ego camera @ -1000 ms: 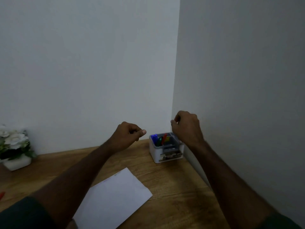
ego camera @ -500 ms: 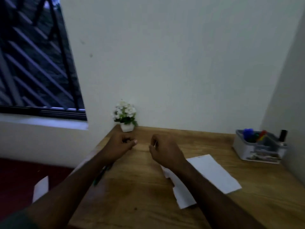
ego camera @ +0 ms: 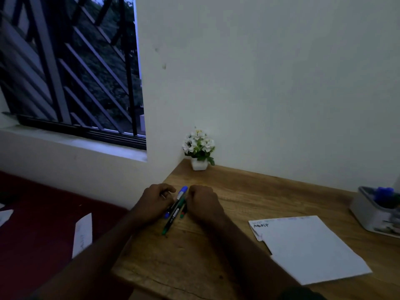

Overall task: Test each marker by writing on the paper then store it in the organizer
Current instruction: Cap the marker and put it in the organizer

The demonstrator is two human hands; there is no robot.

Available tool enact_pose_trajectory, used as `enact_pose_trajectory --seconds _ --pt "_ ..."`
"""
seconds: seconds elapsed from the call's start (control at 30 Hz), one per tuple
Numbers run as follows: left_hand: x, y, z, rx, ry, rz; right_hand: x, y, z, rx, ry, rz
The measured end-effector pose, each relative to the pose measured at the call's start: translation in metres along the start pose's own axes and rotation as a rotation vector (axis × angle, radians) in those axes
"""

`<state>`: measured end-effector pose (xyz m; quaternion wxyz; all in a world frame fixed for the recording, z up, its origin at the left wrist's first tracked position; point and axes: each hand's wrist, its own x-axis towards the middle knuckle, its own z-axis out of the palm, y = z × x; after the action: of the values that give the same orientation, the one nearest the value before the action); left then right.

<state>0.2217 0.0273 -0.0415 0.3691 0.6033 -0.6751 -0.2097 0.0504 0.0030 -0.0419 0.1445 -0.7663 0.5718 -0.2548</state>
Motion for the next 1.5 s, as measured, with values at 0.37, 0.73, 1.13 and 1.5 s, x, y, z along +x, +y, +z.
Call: enact_pose_trajectory --seconds 0.37,0.73,1.13,1.5 --pt "0.003 0.003 0.006 0.047 0.006 0.019 0.008 -0.002 -0.006 -0.114 -0.114 0.019" --pt "0.017 0.035 0.028 -0.069 0.085 0.149 -0.005 0.027 -0.052 -0.007 -0.092 0.140" --pt "0.033 0.115 0.127 -0.388 -0.331 0.378 -0.070 0.147 -0.122 -0.441 0.134 -0.223" --pt "0.070 0.121 0.175 -0.261 -0.239 0.349 -0.083 0.200 -0.153 -0.090 0.308 -0.161"
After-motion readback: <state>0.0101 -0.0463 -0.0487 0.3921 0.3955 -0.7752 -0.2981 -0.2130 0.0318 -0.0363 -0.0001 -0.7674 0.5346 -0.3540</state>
